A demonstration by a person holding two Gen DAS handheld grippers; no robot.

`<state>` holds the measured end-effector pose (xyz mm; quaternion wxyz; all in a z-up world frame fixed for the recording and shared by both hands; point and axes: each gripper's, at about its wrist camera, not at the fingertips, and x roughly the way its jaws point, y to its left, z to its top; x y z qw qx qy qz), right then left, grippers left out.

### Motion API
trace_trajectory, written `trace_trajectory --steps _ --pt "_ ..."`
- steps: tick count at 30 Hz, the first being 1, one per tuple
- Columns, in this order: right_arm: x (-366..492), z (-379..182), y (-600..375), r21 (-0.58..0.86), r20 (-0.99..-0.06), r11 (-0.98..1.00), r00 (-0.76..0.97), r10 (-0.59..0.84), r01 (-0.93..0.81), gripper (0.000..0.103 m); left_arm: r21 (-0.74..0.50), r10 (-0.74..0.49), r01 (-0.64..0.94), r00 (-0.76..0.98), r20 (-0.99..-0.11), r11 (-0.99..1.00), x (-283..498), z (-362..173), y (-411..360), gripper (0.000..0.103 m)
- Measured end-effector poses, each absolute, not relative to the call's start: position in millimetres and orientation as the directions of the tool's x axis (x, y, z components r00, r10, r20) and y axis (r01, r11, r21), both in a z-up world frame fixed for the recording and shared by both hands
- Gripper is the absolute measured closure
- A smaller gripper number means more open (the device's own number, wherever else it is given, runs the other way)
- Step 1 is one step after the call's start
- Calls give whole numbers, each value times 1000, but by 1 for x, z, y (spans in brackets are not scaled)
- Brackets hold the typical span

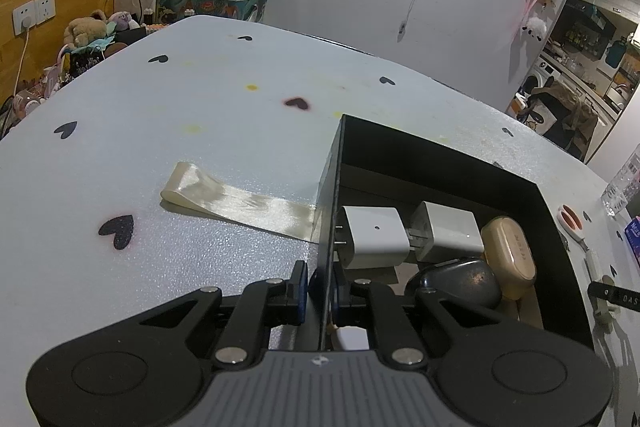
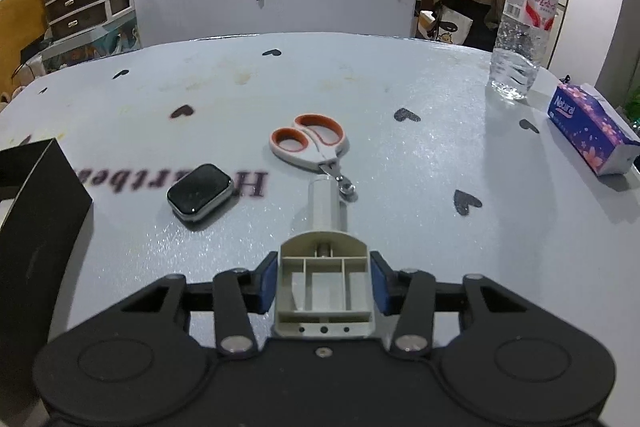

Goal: Organize rigid objects
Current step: 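Carry the beige compartment holder into the box and release it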

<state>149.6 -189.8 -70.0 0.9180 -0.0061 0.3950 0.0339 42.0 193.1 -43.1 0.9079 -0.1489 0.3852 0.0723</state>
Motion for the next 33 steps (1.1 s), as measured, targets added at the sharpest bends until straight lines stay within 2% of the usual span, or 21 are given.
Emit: trace_trajectory --steps 7,11,15,21,25,33 --pt "137 -36 -173 67 -652 985 740 165 -160 56 -210 20 -246 693 -721 946 42 -44 193 91" --pt "119 -5 -147 89 -570 931 748 339 -354 56 -211 19 -246 692 -721 946 42 -44 193 91" --pt "103 12 -115 61 -535 826 681 501 -560 56 -213 18 -246 693 -721 946 41 -44 193 91" --pt "89 15 -70 -4 -582 612 499 642 -791 56 -212 17 -243 693 -721 947 41 -43 192 91" --pt "78 12 -45 -72 -631 427 373 680 -901 56 -216 14 -243 694 -720 946 41 -43 193 91" --pt "84 11 -22 -50 -681 274 233 694 -960 56 -225 9 -244 695 -719 943 40 -43 194 91"
